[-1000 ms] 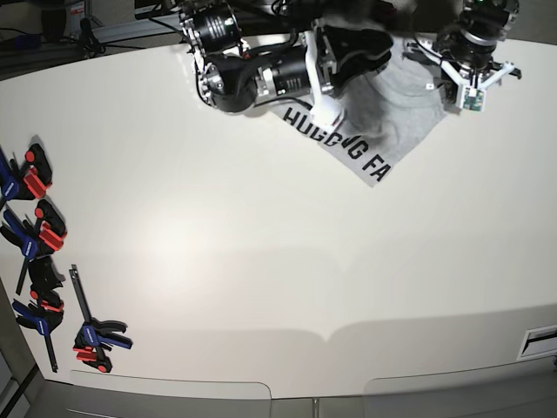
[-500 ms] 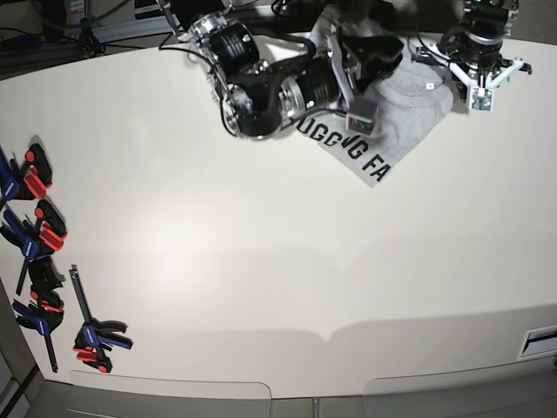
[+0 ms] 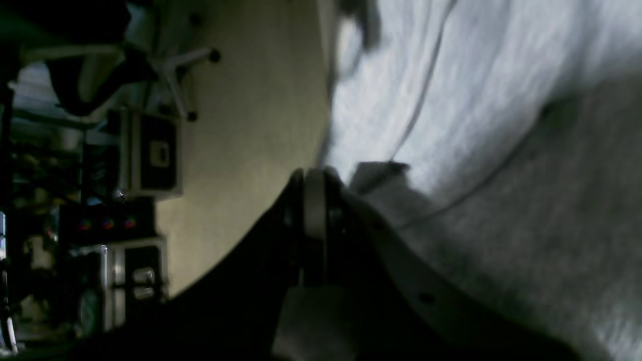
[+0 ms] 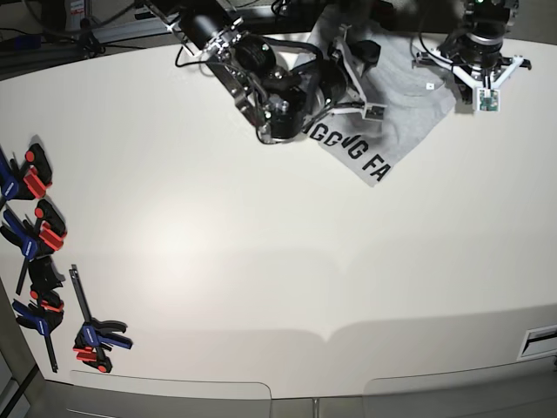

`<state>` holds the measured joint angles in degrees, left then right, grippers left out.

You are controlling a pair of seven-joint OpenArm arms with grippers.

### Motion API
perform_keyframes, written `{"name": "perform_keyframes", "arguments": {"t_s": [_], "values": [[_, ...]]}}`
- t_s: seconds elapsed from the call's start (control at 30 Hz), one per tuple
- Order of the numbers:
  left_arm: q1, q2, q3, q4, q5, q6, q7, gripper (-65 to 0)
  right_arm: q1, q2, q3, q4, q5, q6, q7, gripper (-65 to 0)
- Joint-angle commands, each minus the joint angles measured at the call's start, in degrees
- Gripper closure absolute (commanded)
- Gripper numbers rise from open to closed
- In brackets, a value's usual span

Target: Fold the T-shirt properly

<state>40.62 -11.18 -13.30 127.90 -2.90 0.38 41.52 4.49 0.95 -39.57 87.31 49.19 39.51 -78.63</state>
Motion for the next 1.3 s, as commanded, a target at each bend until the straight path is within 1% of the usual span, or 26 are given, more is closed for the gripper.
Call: {"name": "perform_keyframes", "arguments": {"t_s": [0.0,0.13,0.17,0.2,0.23,0.27,0.37,0.4,0.43,0.5,0.57,0.63,0.67,0.73,0.83,0.9,0.97,1.07,1.13,1.2,1.27], "values": [[0.5,-0.3,-0.3,1.2,0.3,1.0,-1.9,0.0,1.3,-0.5,0.1,-0.2,-1.3,0.5,3.8,0.0],[0.5,-0.3,-0.3,1.2,0.3,0.9,-1.9,0.0,1.4,-0.5,2.3,-1.6,-20.3,0.5,21.2,0.0],[0.5,-0.3,-0.3,1.2,0.3,0.9,-1.9,0.0,1.4,-0.5,3.4,-1.6,-23.9,-0.4,24.0,0.0],[0.5,-0.3,-0.3,1.2,0.3,0.9,-1.9,0.0,1.4,-0.5,4.7,-1.6,-26.4,-3.0,25.8,0.0],[0.5,-0.3,-0.3,1.2,0.3,0.9,-1.9,0.0,1.5,-0.5,6.1,-1.6,-28.1,-4.9,26.4,0.0],[0.5,-0.3,-0.3,1.2,0.3,0.9,-1.9,0.0,1.6,-0.5,7.7,-1.6,-29.1,-6.0,26.3,0.0],[0.5,-0.3,-0.3,1.2,0.3,0.9,-1.9,0.0,1.4,-0.5,13.3,-1.6,-29.5,-6.3,25.4,0.0],[0.5,-0.3,-0.3,1.2,0.3,0.9,-1.9,0.0,1.4,-0.5,15.2,-1.6,-28.9,-6.0,25.5,0.0],[0.5,-0.3,-0.3,1.2,0.3,0.9,-1.9,0.0,1.4,-0.5,17.2,-1.6,-27.3,-4.8,25.5,0.0],[0.5,-0.3,-0.3,1.2,0.2,0.9,-2.0,0.0,1.4,-0.5,21.0,-1.6,-21.4,0.5,25.4,0.0],[0.5,-0.3,-0.3,1.2,0.3,0.9,-1.9,0.0,1.4,-0.5,24.1,-1.6,-13.5,0.5,23.1,0.0],[0.5,-0.3,-0.3,1.2,0.3,0.9,-1.9,0.0,1.5,-0.5,25.6,-1.6,-5.4,0.5,18.7,0.0],[0.5,-0.3,-0.3,1.2,0.3,0.9,-2.0,0.0,1.6,-0.5,25.7,-1.6,-2.5,0.5,16.5,0.0],[0.5,-0.3,-0.3,1.2,0.2,0.9,-2.0,0.0,1.8,-0.5,25.2,-1.6,0.4,0.5,13.1,0.0],[0.5,-0.3,-0.3,1.2,-0.7,0.9,-2.0,0.0,2.5,-0.5,22.8,-1.6,0.5,0.5,9.3,0.0],[0.5,-0.3,-0.3,1.2,-1.7,0.9,-2.2,0.0,3.0,-0.5,20.5,-1.6,-0.5,0.5,8.9,0.0],[0.5,-0.3,-0.3,1.2,-1.7,0.9,-2.1,0.0,3.3,-0.5,17.8,-1.6,-3.8,0.5,10.0,0.0],[0.5,-0.3,-0.3,1.2,-1.7,0.9,-2.2,0.0,3.3,-0.5,14.4,-1.7,-12.1,0.5,14.9,0.0],[0.5,-0.3,-0.3,1.2,-1.7,0.9,-2.1,0.0,3.3,-0.5,13.0,-2.8,-16.6,0.5,17.3,0.0],[0.5,-0.3,-0.3,1.2,-1.7,0.9,-2.1,0.0,3.3,-0.5,12.6,-5.1,-19.6,0.5,18.9,0.0],[0.5,-0.3,-0.3,1.2,-1.7,0.9,-2.1,0.0,3.3,-0.5,12.6,-8.2,-21.5,0.5,18.9,0.0]]}}
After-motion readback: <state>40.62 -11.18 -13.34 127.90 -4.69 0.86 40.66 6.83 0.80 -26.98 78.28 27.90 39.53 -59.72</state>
